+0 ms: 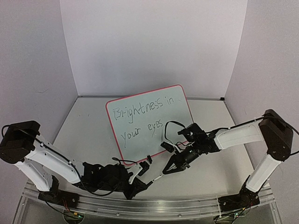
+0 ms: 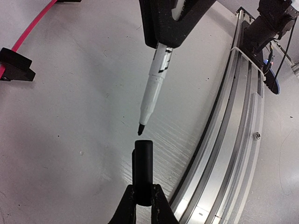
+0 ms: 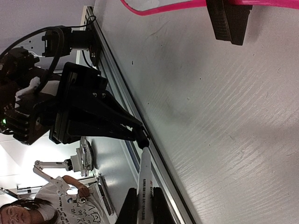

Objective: Write a sentence on the whiteboard
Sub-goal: Insert the whiteboard marker without the cap into the whiteboard marker.

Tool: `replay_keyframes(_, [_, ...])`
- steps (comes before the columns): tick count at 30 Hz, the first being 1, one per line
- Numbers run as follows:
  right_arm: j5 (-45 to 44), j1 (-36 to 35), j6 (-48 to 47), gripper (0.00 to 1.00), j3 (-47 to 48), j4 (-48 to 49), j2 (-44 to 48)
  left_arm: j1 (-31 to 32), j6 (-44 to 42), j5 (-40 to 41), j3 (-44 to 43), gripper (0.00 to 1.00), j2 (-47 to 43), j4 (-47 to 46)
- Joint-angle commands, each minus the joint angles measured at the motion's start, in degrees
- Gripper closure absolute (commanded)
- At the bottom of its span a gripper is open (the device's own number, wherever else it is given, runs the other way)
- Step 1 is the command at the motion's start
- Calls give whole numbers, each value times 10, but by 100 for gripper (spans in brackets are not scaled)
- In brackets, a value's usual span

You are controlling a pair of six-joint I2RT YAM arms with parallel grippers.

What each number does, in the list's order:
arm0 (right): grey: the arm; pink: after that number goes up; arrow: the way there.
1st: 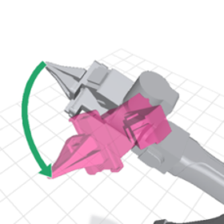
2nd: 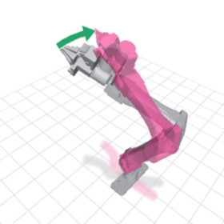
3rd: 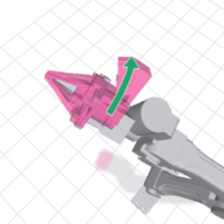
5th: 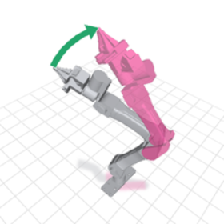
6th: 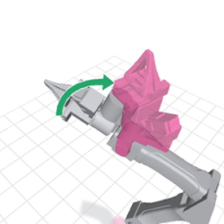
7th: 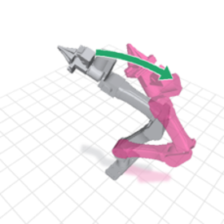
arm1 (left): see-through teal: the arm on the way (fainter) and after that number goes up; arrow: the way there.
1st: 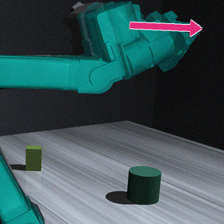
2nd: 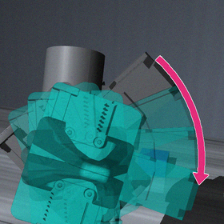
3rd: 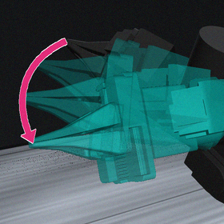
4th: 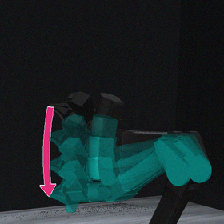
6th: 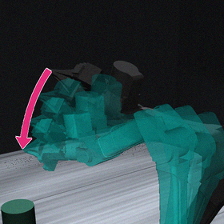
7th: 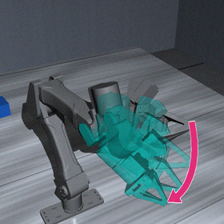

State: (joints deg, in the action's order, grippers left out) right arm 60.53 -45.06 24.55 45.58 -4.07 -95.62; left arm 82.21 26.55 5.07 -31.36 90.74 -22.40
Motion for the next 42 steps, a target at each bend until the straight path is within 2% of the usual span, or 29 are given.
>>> replay_keyframes(1, [15, -3, -3, 100, 16, 12, -10, 2, -10, -5, 1, 100, -11, -20])
replay_keyframes(42, [40, -13, -7, 100, 7, 20, -26, 11, -18, -2, -3, 100, -9, -26])
